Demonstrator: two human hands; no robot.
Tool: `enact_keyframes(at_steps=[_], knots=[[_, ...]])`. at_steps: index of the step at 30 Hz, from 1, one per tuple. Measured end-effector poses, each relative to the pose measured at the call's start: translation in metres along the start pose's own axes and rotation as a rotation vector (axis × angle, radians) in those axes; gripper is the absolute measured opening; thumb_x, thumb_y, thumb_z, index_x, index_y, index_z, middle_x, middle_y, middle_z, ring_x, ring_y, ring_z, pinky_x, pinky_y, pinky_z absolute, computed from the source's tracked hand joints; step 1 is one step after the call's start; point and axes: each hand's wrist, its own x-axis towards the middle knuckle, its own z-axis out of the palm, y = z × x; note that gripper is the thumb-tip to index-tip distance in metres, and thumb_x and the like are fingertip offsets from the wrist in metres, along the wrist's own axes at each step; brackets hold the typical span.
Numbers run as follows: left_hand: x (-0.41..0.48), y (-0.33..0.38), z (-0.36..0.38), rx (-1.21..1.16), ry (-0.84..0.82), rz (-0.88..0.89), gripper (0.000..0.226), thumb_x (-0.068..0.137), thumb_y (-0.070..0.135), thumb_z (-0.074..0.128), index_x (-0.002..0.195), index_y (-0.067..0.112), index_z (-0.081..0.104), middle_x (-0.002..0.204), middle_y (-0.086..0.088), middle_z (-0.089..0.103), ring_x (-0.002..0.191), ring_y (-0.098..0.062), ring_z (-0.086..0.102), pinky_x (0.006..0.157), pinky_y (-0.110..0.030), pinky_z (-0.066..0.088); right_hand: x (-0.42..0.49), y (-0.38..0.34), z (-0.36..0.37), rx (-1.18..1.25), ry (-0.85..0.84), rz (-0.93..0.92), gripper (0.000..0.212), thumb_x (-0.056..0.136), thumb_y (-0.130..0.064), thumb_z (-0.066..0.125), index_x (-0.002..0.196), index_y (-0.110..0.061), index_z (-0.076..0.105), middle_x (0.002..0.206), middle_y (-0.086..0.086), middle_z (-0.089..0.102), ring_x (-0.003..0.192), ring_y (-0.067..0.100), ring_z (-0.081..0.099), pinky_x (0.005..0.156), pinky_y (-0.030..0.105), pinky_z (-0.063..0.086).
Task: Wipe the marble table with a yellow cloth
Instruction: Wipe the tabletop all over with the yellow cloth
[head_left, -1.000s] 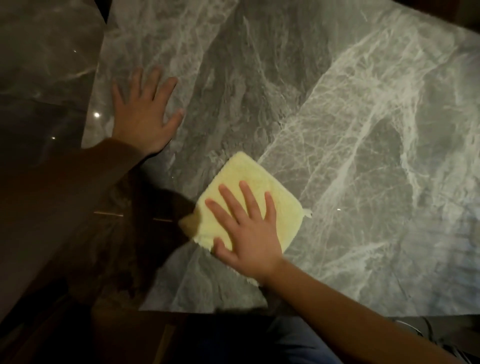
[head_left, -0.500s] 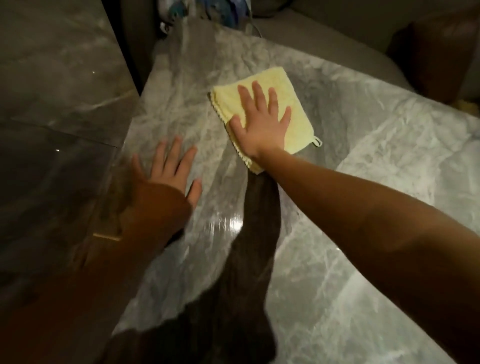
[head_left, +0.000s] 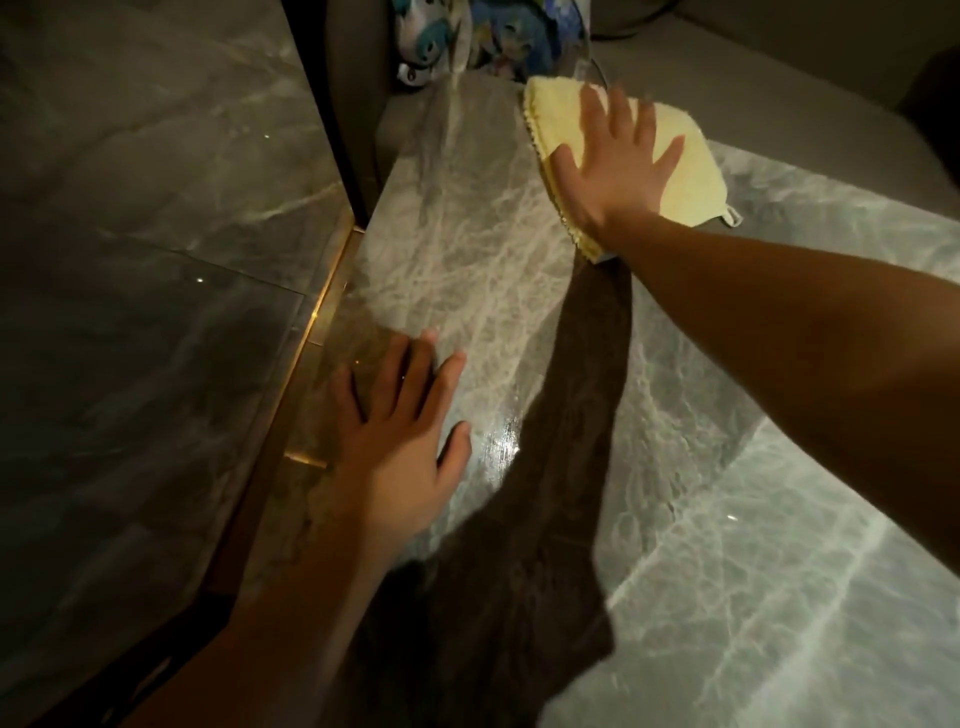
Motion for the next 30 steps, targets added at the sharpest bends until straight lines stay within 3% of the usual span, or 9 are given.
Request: enact_keyframes(at_steps=[7,11,14,19,23,30], knots=[[0.001,-0.004,0.005,-0.156,0.089,0.023,0.058,0.091,0.043,0.032,0.145,0.023,0.032,0.157,-0.002,0.023,0.146,-0.021,0.015,0.112,-0.061,0.005,-0.092,-0.002,0.006,-0.014,-0.07,-0.194,0.071,0.089,-0.058,0.024,0.153,-0.033,0.008,0.163,-0.001,0.001,0.149,0.029,-0.007,0.112,0.067,-0.003],[-0.001,-0.004,-0.003,-0.556,0.204,-0.047,0.059,0.091,0.037,0.036,0.146,0.017,0.029,0.156,-0.005,0.025,0.145,-0.016,0.019,0.117,-0.057,0.01,-0.185,-0.006,0.018,-0.044,-0.095,-0.291,0.072,0.086,-0.061,0.019,0.153,-0.034,0.009,0.163,-0.002,0.003,0.149,0.031,-0.007,0.11,0.069,0.0],[-0.008,-0.002,-0.002,-0.612,0.333,-0.038,0.06,0.092,0.036,0.036,0.145,0.01,0.032,0.155,-0.008,0.029,0.144,-0.019,0.023,0.118,-0.051,0.009,-0.265,-0.014,0.027,-0.062,-0.122,-0.369,0.073,0.086,-0.061,0.021,0.153,-0.033,0.011,0.163,-0.002,0.005,0.149,0.034,-0.006,0.109,0.071,0.001],[-0.036,-0.003,0.004,-0.423,0.269,-0.012,0.06,0.094,0.044,0.026,0.147,0.017,0.029,0.157,-0.003,0.024,0.146,-0.017,0.017,0.118,-0.051,0.004,-0.409,-0.028,0.044,-0.042,-0.181,-0.543,0.075,0.084,-0.059,0.036,0.152,-0.031,0.021,0.163,0.0,0.01,0.148,0.038,-0.001,0.106,0.074,0.003],[-0.058,-0.012,0.005,-0.249,0.166,0.021,0.054,0.096,0.037,0.032,0.147,0.021,0.026,0.159,-0.004,0.015,0.148,-0.02,0.007,0.115,-0.054,-0.003,-0.504,-0.031,0.049,-0.055,-0.263,-0.64,0.069,0.086,-0.06,0.04,0.149,-0.031,0.03,0.159,0.001,0.024,0.148,0.039,0.002,0.105,0.074,0.005],[-0.048,-0.026,-0.004,-0.073,0.117,0.002,0.05,0.098,0.032,0.034,0.145,0.017,0.029,0.158,-0.007,0.019,0.147,-0.026,0.01,0.113,-0.06,0.0,-0.509,-0.027,0.052,-0.009,-0.279,-0.642,0.062,0.09,-0.057,0.038,0.148,-0.036,0.03,0.159,-0.005,0.024,0.149,0.033,0.001,0.107,0.07,0.005]])
